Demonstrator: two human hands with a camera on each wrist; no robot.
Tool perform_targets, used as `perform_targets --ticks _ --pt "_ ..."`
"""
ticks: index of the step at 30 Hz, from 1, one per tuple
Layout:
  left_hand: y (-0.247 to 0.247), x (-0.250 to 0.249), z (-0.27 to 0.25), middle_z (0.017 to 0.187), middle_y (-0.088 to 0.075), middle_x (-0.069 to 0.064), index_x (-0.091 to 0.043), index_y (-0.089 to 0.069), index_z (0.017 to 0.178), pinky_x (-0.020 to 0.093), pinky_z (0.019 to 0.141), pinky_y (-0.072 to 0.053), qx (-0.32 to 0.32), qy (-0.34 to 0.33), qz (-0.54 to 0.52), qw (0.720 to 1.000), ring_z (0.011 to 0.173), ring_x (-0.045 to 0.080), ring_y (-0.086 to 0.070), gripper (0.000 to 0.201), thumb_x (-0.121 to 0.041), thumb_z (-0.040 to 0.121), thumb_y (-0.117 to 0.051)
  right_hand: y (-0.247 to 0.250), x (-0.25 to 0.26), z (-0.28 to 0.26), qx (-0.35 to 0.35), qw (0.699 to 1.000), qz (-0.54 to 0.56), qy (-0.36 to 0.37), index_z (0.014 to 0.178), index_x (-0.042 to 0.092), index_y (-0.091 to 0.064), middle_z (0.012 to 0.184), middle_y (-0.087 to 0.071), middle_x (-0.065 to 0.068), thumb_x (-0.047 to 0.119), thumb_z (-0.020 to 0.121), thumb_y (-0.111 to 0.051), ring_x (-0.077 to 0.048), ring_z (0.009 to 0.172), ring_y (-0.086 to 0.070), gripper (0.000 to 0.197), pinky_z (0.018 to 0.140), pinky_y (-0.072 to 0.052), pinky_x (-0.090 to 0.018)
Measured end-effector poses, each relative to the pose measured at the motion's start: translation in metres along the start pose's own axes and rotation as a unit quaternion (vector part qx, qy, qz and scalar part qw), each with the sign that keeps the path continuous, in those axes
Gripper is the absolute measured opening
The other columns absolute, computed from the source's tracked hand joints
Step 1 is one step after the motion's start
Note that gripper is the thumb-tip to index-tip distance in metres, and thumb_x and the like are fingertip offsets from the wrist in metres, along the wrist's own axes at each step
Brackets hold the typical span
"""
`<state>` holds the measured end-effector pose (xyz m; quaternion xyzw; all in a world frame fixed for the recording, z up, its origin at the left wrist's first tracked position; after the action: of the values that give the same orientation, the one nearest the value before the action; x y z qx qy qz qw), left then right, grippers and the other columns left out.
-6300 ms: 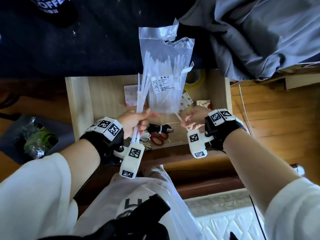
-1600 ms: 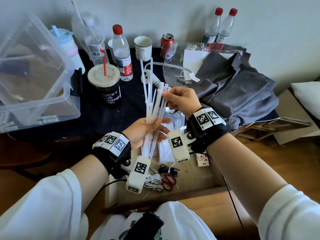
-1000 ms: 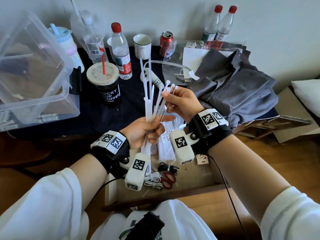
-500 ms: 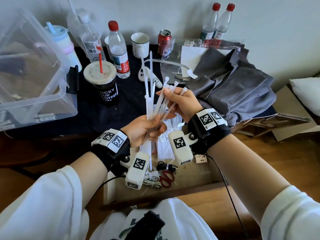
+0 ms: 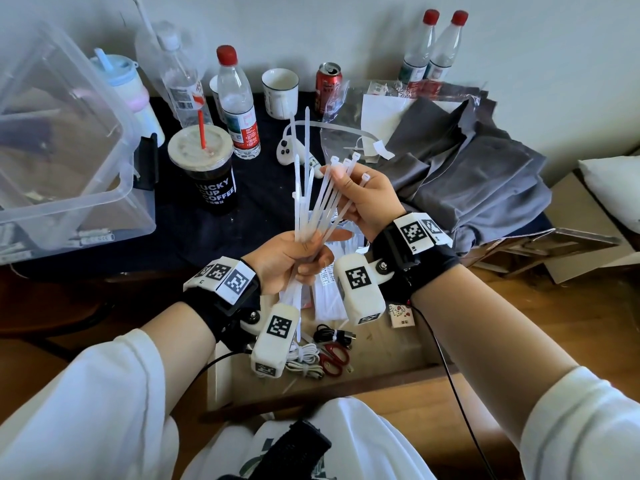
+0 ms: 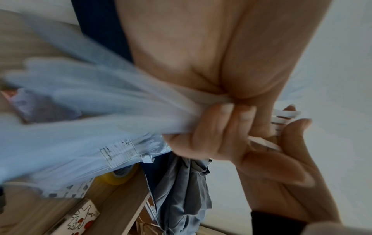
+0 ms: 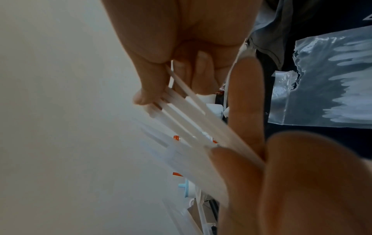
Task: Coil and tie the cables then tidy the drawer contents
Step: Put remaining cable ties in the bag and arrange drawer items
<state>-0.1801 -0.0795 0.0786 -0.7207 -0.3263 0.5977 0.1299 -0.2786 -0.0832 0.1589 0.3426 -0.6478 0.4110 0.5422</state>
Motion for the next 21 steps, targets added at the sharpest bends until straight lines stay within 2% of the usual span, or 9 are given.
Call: perform_targets --ticks 3,5,7,9,11,14,17,18,21 --pt "0.000 0.001 -0.001 0.062 -0.056 0.000 -0.012 -0.065 0.112 0.016 0.043 -0.036 0.001 0.002 -0.003 1.000 0.043 0.004 -0.039 0.062 -0.045 0.063 -0.082 0.000 0.002 0.001 -0.010 1.000 -0.025 0.007 0.100 -0.005 -0.055 0.040 -0.052 0.010 0.008 0.097 -0.046 0.000 0.034 -0.047 0.017 0.037 -0.036 -0.009" --pt "0.000 0.001 -0.001 0.063 -0.056 0.000 -0.009 -0.061 0.117 0.016 0.044 -0.036 0.006 0.001 -0.007 1.000 0.044 0.005 -0.041 0.067 -0.044 0.063 -0.083 0.006 0.002 0.005 -0.035 0.998 -0.048 0.012 0.088 -0.003 -0.056 0.043 -0.053 0.009 0.010 0.096 -0.048 0.000 0.035 -0.048 0.017 0.038 -0.037 -0.011" --pt "0.001 0.001 -0.001 0.063 -0.056 0.000 -0.009 -0.060 0.117 0.017 0.045 -0.037 0.012 0.000 -0.015 1.000 0.045 0.006 -0.043 0.068 -0.044 0.063 -0.083 0.019 0.006 0.012 -0.079 0.994 -0.069 0.024 0.087 -0.005 -0.057 0.050 -0.054 0.005 0.014 0.095 -0.052 0.000 0.037 -0.048 0.021 0.039 -0.038 -0.013" --pt "0.004 0.002 -0.003 0.063 -0.056 0.000 -0.012 -0.064 0.111 0.017 0.045 -0.037 0.009 0.000 -0.009 1.000 0.044 0.005 -0.042 0.058 -0.045 0.066 -0.080 0.035 0.016 0.020 -0.122 0.988 -0.085 0.044 0.084 0.000 -0.059 0.053 -0.053 0.003 0.018 0.093 -0.054 -0.002 0.039 -0.048 0.021 0.038 -0.038 -0.015" --pt "0.010 0.003 -0.005 0.060 -0.054 -0.002 -0.013 -0.067 0.105 0.015 0.043 -0.034 -0.020 0.008 0.007 1.000 0.042 0.004 -0.038 0.041 -0.042 0.077 -0.068 0.049 0.029 0.029 -0.151 0.981 -0.103 0.067 0.077 0.010 -0.058 0.056 -0.052 0.000 0.022 0.093 -0.055 -0.005 0.041 -0.048 0.021 0.040 -0.041 -0.019" --pt "0.025 0.009 -0.009 0.054 -0.047 -0.006 -0.009 -0.059 0.109 0.013 0.040 -0.026 -0.094 0.046 0.046 0.993 0.039 0.001 -0.029 0.033 -0.029 0.085 -0.047 0.061 0.053 0.039 -0.182 0.966 -0.142 0.112 0.071 0.013 -0.057 0.057 -0.053 -0.001 0.026 0.092 -0.057 -0.012 0.047 -0.051 0.024 0.055 -0.050 -0.035" --pt "0.038 0.018 -0.013 0.054 -0.045 -0.006 -0.008 -0.059 0.106 0.012 0.038 -0.023 -0.144 0.089 0.067 0.983 0.038 0.000 -0.027 0.027 -0.023 0.097 -0.040 0.061 0.077 0.042 -0.209 0.946 -0.201 0.144 0.085 -0.002 -0.062 0.057 -0.051 0.002 0.019 0.094 -0.055 0.000 0.041 -0.047 0.024 0.052 -0.043 -0.024" --pt "0.039 0.019 -0.014 0.054 -0.046 -0.006 -0.007 -0.060 0.104 0.012 0.038 -0.023 -0.156 0.097 0.058 0.981 0.037 0.000 -0.027 0.027 -0.021 0.099 -0.037 0.058 0.083 0.042 -0.211 0.941 -0.211 0.160 0.087 -0.002 -0.062 0.058 -0.051 0.003 0.018 0.093 -0.055 0.001 0.039 -0.046 0.021 0.051 -0.041 -0.020" --pt "0.031 0.009 -0.011 0.057 -0.055 -0.001 -0.005 -0.061 0.100 0.013 0.037 -0.033 -0.169 0.084 -0.020 0.982 0.039 0.002 -0.040 0.033 -0.021 0.101 -0.032 0.029 0.097 0.033 -0.172 0.929 -0.229 0.234 0.077 0.013 -0.056 0.064 -0.050 0.011 0.014 0.089 -0.060 0.007 0.048 -0.047 0.013 0.057 -0.038 -0.014"
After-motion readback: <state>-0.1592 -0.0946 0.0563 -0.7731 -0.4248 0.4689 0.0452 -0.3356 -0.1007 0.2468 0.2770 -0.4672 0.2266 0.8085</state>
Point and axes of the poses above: each hand's wrist, its own z-axis towards the middle knuckle, its own y-axis out of the back of the hand, x = y × z, the point moved 9 cm from there along z, towards the middle knuckle
